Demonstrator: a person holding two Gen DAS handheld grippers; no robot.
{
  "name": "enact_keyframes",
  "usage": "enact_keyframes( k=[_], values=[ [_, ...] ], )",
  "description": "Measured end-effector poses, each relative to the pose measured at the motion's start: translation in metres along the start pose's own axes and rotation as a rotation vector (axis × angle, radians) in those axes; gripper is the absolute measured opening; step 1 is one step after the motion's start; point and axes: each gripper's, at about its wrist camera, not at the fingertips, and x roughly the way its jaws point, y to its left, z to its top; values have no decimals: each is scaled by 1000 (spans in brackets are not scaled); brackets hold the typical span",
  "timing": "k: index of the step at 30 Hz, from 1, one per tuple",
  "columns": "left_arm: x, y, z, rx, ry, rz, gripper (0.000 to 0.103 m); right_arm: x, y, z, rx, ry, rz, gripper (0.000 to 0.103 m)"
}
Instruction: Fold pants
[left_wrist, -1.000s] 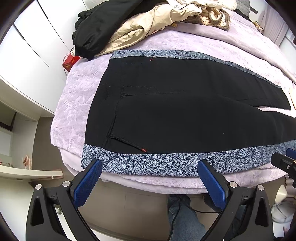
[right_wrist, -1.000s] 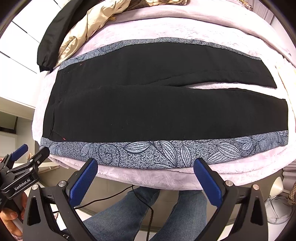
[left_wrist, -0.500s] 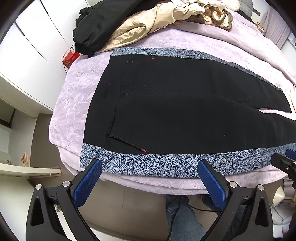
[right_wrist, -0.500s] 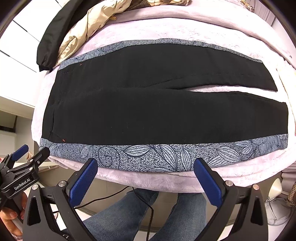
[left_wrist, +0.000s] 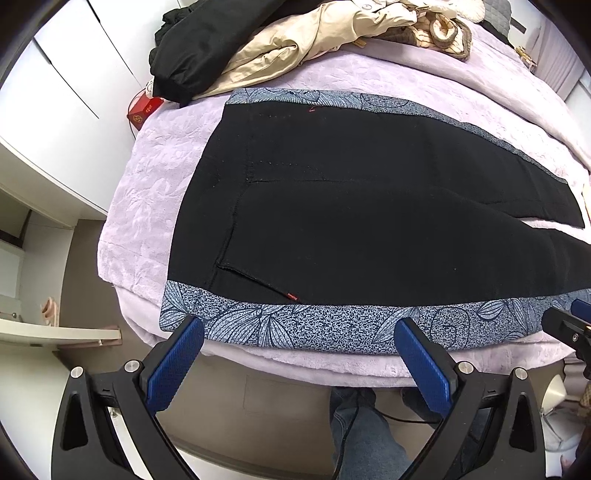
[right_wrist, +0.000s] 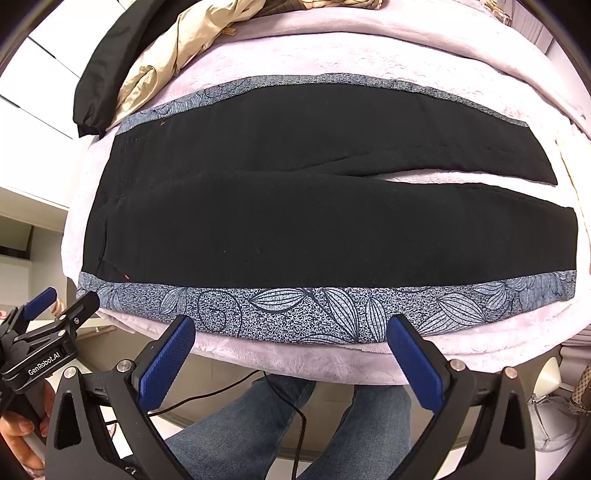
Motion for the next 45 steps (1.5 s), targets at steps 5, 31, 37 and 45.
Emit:
enact_keyframes(
  k=[5, 31, 37, 45],
  values=[
    [4, 2, 1, -25, 11, 4, 103, 4, -2, -1, 12, 9, 5, 103],
    [66, 48, -17, -278, 63, -234, 102, 89, -21, -18, 150, 141, 639, 86],
    [76, 53, -27, -332, 82, -269, 102, 124, -33, -33, 224, 173, 698, 78],
    [75, 64, -41, -365, 87, -282, 102, 122, -45, -32, 293, 112, 806, 47]
  ],
)
